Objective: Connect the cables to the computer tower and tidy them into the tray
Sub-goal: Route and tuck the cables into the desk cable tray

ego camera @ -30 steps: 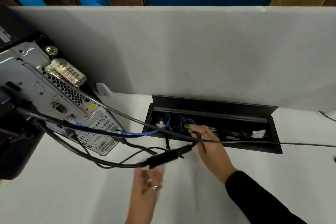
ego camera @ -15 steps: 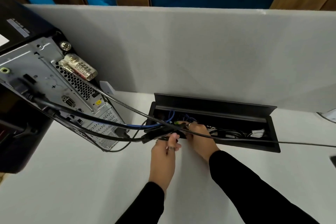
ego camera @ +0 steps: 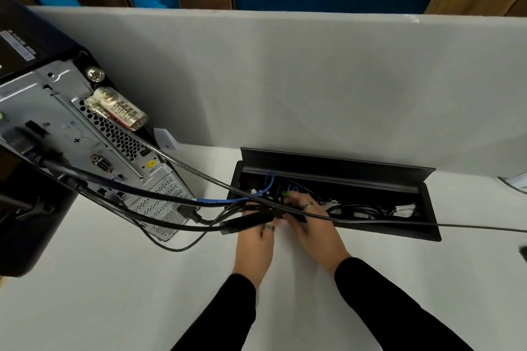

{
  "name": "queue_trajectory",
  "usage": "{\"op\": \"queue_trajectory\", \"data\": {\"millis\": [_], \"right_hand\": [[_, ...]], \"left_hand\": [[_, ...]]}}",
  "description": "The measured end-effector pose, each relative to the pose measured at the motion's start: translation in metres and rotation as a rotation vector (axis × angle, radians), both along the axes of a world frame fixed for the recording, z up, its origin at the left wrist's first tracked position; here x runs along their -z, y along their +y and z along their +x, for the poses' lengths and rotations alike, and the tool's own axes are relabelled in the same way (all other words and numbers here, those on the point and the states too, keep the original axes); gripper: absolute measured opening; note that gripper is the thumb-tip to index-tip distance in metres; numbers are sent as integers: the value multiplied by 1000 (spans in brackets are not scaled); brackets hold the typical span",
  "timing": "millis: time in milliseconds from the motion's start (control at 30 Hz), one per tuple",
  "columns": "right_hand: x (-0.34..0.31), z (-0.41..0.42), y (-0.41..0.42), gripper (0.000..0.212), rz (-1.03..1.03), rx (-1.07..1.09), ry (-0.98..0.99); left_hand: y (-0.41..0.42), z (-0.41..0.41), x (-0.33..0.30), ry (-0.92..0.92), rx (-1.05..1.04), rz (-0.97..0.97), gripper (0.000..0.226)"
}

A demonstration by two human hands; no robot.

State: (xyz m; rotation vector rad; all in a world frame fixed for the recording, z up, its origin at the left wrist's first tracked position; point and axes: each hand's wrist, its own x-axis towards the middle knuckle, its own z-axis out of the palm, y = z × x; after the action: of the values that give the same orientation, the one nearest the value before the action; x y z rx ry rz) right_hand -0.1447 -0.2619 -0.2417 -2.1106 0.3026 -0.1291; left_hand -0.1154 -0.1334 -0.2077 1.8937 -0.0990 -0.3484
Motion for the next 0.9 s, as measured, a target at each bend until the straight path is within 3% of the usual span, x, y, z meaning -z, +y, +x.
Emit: {"op": "queue_trajectory", "data": {"millis": [133, 267, 367, 467, 567, 700, 800, 900], "right_hand": [[4, -12, -1, 40, 31, 179, -44], [4, -28, 10, 17, -96, 293, -34], [5, -37, 29, 5, -116, 354, 52], [4, -39, 59, 7, -171, 218, 55], [7, -28, 91, 35, -278, 98, -7], [10, 3, 133, 54, -459, -38, -25], [8, 25, 159, 83, -556, -143, 106], [4, 40, 178, 120, -459, -119, 122]], "left_hand": [[17, -1, -9, 67, 112, -49, 24], [56, -4, -11, 17, 198, 113, 19], [105, -7, -15, -83, 207, 223, 25], [152, -5, -33, -349, 233, 427, 11], [174, 6, -69, -742, 276, 570, 20], [191, 23, -120, -1229, 235, 585, 14], [202, 38, -143, -1454, 107, 579, 29], [213, 61, -155, -1534, 91, 576, 60]]}}
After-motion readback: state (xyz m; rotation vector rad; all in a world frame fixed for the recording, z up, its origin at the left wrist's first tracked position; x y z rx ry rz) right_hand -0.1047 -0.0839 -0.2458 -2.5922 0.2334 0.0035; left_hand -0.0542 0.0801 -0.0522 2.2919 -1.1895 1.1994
